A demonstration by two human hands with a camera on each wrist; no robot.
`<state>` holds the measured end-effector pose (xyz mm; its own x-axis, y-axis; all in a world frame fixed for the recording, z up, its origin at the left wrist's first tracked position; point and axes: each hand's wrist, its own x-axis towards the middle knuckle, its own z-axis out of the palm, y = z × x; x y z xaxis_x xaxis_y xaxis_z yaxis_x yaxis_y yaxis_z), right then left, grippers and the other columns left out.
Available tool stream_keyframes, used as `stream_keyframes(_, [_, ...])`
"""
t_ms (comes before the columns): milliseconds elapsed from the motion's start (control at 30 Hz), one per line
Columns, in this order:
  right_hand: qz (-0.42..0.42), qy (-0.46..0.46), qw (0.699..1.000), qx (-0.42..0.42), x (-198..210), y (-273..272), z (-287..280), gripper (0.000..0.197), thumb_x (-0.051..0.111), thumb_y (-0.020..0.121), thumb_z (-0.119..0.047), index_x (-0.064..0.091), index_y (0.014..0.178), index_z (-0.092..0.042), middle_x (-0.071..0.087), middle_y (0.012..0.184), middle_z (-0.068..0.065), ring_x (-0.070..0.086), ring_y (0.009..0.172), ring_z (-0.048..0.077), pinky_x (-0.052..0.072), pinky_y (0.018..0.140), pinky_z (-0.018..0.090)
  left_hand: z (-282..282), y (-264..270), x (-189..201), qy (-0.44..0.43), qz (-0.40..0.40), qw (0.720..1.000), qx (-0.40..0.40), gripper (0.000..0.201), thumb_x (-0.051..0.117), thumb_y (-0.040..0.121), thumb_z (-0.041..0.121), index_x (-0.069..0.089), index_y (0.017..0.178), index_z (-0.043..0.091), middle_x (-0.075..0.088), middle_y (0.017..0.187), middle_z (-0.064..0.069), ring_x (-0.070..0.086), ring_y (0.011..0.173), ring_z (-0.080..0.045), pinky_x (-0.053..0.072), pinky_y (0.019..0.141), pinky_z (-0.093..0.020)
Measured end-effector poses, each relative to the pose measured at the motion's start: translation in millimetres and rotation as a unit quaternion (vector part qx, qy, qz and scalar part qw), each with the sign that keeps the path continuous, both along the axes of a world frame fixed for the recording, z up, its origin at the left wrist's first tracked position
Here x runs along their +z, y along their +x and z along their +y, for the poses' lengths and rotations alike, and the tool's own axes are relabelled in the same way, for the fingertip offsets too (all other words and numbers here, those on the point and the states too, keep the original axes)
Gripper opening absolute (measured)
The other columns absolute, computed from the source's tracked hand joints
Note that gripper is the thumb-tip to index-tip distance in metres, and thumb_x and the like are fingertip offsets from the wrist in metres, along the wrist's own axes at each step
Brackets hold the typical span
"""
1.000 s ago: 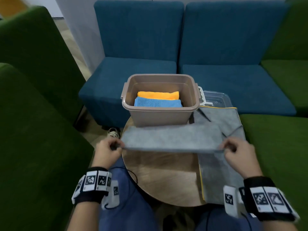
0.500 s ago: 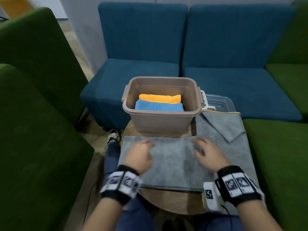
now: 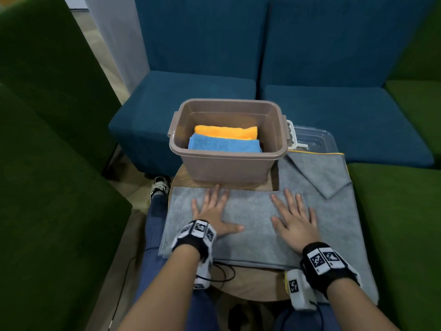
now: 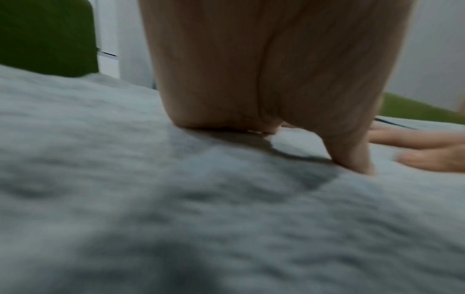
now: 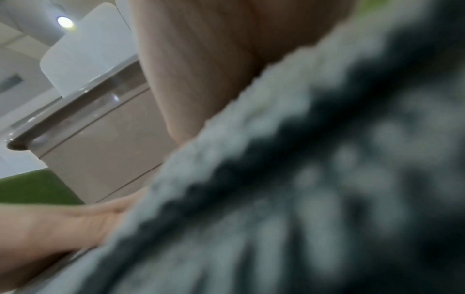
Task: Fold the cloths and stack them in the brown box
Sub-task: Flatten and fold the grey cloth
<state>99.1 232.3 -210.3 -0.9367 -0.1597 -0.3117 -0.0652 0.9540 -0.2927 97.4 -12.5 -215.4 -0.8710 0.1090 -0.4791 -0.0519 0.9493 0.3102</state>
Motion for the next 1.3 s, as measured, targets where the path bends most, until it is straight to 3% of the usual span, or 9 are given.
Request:
stream_keyframes(133, [-0.006, -0.005, 1.000, 0.004, -0.6, -0.8, -0.4, 0.058, 0.029, 0.101, -0.052, -0.002, 0.149, -0.053, -0.026, 0.157, -0.019, -0.023, 0.146, 0.010, -0.013, 0.116, 0.047, -51.4, 14.6, 1.6, -0.008, 0.003, 0.999, 0.033, 0.132, 0.052, 0.057, 0.091, -0.031, 0.145, 0.036, -0.043, 0.147, 0.006, -0.037, 0.138, -0.020, -0.020, 0.114, -0.050])
stream_keyframes(300, [-0.010, -0.010, 1.000, 0.005, 1.8, -1.0, -2.3, 0.058, 0.031, 0.101, -0.051, -0.001, 0.150, -0.052, -0.025, 0.157, -0.018, -0.024, 0.146, 0.011, -0.014, 0.116, 0.048, -60.0, 15.7, 1.6, -0.005, -0.004, 1.000, 0.030, 0.140, 0.058, 0.054, 0.089, -0.034, 0.143, 0.033, -0.047, 0.144, 0.007, -0.039, 0.136, -0.020, -0.020, 0.114, -0.047])
stream_keyframes(500, [-0.029, -0.019, 0.999, 0.009, 10.7, -2.9, -2.4, 0.062, 0.041, 0.098, -0.046, 0.009, 0.151, -0.047, -0.022, 0.159, -0.017, -0.022, 0.147, 0.011, -0.011, 0.117, 0.048, -22.0, 14.2, 26.7, -0.066, -0.012, 0.998, 0.010, 0.126, 0.060, 0.071, 0.069, -0.031, 0.145, 0.025, -0.043, 0.146, -0.008, -0.036, 0.138, -0.029, -0.019, 0.113, -0.056])
stream_keyframes(600, [0.044, -0.067, 0.991, -0.106, 23.2, -1.9, -2.8, 0.063, 0.053, 0.095, -0.038, 0.025, 0.151, -0.032, 0.009, 0.163, -0.004, 0.011, 0.148, 0.023, 0.013, 0.115, 0.049, 42.4, 15.4, 39.3, -0.012, 0.019, 0.999, -0.042, 0.115, 0.063, 0.078, 0.051, -0.024, 0.149, 0.026, -0.038, 0.151, -0.006, -0.033, 0.140, -0.028, -0.016, 0.114, -0.057])
stream_keyframes(667, [0.087, -0.082, 0.963, -0.242, 28.1, 1.5, 0.0, 0.060, 0.062, 0.089, -0.036, 0.038, 0.141, -0.016, 0.035, 0.148, 0.016, 0.034, 0.133, 0.036, 0.030, 0.105, 0.049, 85.3, 16.3, 34.7, 0.036, 0.001, 0.998, -0.060, 0.111, 0.064, 0.080, 0.050, -0.020, 0.150, 0.028, -0.035, 0.154, -0.004, -0.031, 0.142, -0.028, -0.015, 0.114, -0.057])
stream_keyframes(733, [0.054, -0.096, 0.949, -0.297, 24.9, 5.9, 4.0, 0.055, 0.065, 0.087, -0.039, 0.044, 0.128, -0.009, 0.048, 0.131, 0.021, 0.048, 0.119, 0.039, 0.042, 0.096, 0.045, 113.3, 19.4, 24.0, 0.059, -0.031, 0.996, -0.065, 0.108, 0.063, 0.081, 0.049, -0.016, 0.152, 0.029, -0.032, 0.155, -0.003, -0.030, 0.142, -0.027, -0.018, 0.112, -0.055])
stream_keyframes(867, [0.019, -0.070, 0.966, -0.247, 14.4, 14.8, 12.4, 0.040, 0.050, 0.095, -0.047, 0.047, 0.117, -0.013, 0.064, 0.106, 0.017, 0.061, 0.097, 0.037, 0.048, 0.078, 0.041, 118.3, 29.1, 2.4, 0.065, 0.010, 0.997, -0.047, 0.102, 0.052, 0.081, 0.061, -0.014, 0.153, 0.029, -0.030, 0.156, 0.004, -0.032, 0.142, -0.017, -0.026, 0.110, -0.047])
stream_keyframes(1100, [0.028, -0.041, 0.977, -0.207, 12.5, 16.0, 21.9, 0.033, 0.037, 0.100, -0.047, 0.042, 0.097, -0.015, 0.064, 0.095, 0.018, 0.061, 0.089, 0.038, 0.046, 0.072, 0.042, 38.2, 32.4, -3.8, -0.014, 0.008, 1.000, -0.007, 0.124, 0.042, 0.061, 0.094, -0.030, 0.145, 0.036, -0.046, 0.145, 0.003, -0.040, 0.135, -0.023, -0.024, 0.111, -0.047])
stream_keyframes(1300, [0.026, -0.062, 0.975, -0.213, 9.9, 14.0, 22.7, 0.033, 0.037, 0.100, -0.045, 0.046, 0.102, -0.013, 0.064, 0.095, 0.021, 0.061, 0.090, 0.040, 0.044, 0.072, 0.043, -30.7, 43.9, 1.9, -0.035, 0.023, 0.996, 0.080, 0.137, 0.049, 0.051, 0.096, -0.033, 0.144, 0.035, -0.045, 0.148, 0.002, -0.039, 0.137, -0.024, -0.026, 0.110, -0.046])
